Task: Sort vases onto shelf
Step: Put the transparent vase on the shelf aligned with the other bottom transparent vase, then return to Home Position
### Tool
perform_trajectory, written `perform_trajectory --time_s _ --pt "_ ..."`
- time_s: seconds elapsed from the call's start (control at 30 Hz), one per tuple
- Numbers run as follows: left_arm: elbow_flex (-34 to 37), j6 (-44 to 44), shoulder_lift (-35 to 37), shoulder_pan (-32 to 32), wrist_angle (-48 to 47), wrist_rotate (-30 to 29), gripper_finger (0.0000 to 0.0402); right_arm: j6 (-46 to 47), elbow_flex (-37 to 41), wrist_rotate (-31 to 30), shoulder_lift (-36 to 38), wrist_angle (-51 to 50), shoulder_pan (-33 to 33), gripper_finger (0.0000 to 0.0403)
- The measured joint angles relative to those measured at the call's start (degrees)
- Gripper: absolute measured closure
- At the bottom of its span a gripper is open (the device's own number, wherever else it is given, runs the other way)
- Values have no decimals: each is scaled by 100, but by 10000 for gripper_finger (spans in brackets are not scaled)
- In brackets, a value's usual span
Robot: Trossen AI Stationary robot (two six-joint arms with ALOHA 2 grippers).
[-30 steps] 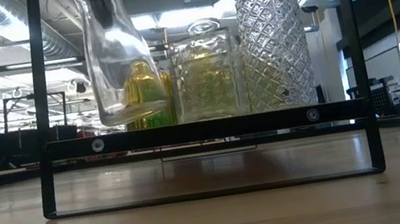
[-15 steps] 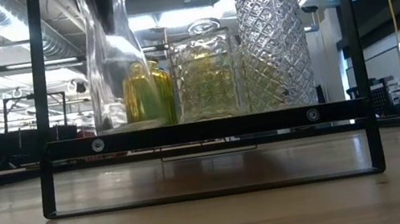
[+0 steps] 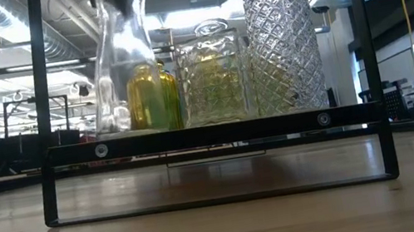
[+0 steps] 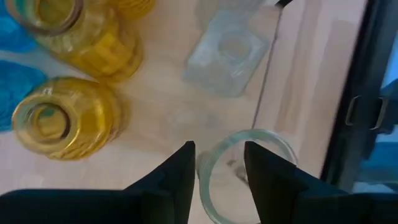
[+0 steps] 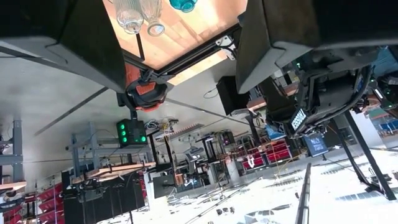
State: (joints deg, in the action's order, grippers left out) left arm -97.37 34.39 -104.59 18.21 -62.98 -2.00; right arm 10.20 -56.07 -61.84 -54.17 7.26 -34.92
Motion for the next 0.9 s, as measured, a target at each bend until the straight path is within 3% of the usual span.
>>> perform_trajectory --time_s 0.5,0.77,0.9 --pt "-121 106 187 -307 -109 -72 270 0 0 0 0 -3 0 142" --pt "-1153 -102 518 -641 -643 -1042 275 -710 -2 345 13 691 2 142" --pt "-1682 -153 522 -776 -899 -1157 275 -1137 -7 345 13 912 2 142"
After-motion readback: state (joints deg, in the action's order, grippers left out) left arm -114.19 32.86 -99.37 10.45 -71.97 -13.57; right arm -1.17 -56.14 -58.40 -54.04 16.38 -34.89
